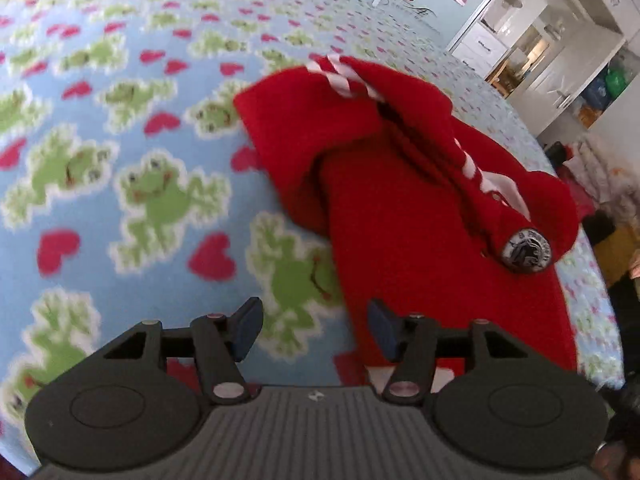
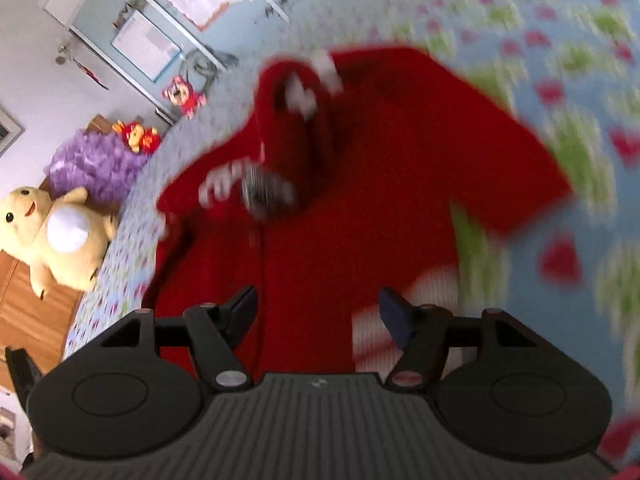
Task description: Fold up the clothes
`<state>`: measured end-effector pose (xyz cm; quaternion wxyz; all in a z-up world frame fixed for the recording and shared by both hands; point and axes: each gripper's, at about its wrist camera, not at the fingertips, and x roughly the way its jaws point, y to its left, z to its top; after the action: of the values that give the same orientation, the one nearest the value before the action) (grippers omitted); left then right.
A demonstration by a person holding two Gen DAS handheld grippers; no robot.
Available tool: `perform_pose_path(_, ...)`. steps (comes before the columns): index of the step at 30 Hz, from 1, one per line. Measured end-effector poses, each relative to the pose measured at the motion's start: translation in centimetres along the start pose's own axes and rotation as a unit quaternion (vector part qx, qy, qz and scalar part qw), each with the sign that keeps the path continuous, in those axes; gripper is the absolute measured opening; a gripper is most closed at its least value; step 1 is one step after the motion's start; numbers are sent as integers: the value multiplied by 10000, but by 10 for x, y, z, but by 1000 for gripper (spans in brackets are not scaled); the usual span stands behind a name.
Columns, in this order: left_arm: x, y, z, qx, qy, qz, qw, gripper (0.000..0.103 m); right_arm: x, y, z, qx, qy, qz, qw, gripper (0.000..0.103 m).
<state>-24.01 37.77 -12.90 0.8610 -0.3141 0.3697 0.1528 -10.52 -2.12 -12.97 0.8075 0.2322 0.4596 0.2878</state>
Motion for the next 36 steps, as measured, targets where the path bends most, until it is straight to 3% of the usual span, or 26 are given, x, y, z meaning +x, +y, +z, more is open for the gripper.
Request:
perform_pose_path(5, 3, -11, 21, 67, -293, 257, 9992, 61, 10, -3, -24, 270, 50, 95, 9996, 66)
perform_pose_path(7, 14, -12, 38, 72, -342, 522, 9980, 61, 11, -4, -23, 242, 62, 68, 9997, 58)
perform_pose_path(12, 54, -8, 62, 272, -127, 1294, 9911, 58, 11, -15, -25, 429, 11, 251, 9988, 51)
perform_pose_path(13, 56, -10, 64, 398, -259, 1363, 9895, 42, 11, -17, -24, 487, 14, 286, 9984, 51)
perform_pose_path(14, 55, -11, 67, 504, -356, 1342, 9890, 6, 11, -19, -24, 534, 27, 305, 9981, 51)
perform_pose_path(16, 38, -11, 82, 457, -671, 1154, 9900, 8, 12, -19, -21, 567, 82, 289, 9979, 51)
perform_pose_path(18, 6, -20, 103, 645, -1388, 1065, 9825, 8, 13, -15, -19, 499, 128, 228, 9984, 51)
perform_pose_path(21, -40, -30, 136, 914, -2486, 1490, 9527, 12, 15, -11, -19, 417, 140, 174, 9989, 51)
perform_pose_path(23, -56, -22, 156, 822, -2727, 1853, 9405, 23, 15, -11, -19, 422, 128, 177, 9989, 52)
perform_pose_path(24, -57, -15, 163, 772, -2609, 1995, 9414, 25, 15, -12, -20, 446, 118, 189, 9988, 52)
perform_pose_path(26, -49, 6, 161, 417, -2083, 2170, 9528, 34, 15, -13, -20, 509, 100, 216, 9984, 53)
perform_pose_path(28, -36, 24, 137, 99, -1472, 1979, 9690, 35, 14, -14, -21, 574, 85, 243, 9980, 55)
perform_pose_path(31, -19, 36, 73, -353, -602, 1094, 9915, 36, 14, -14, -22, 595, 79, 258, 9979, 56)
perform_pose_path(33, -11, 30, 32, -476, -161, 441, 9978, 36, 14, -15, -21, 581, 86, 253, 9980, 56)
perform_pose_path(35, -8, 12, 2, -248, -22, -19, 9997, 50, 13, -16, -21, 616, 89, 246, 9978, 57)
perform_pose_path(36, -8, 3, -4, -47, -62, -70, 9999, 56, 14, -17, -21, 648, 89, 254, 9975, 59)
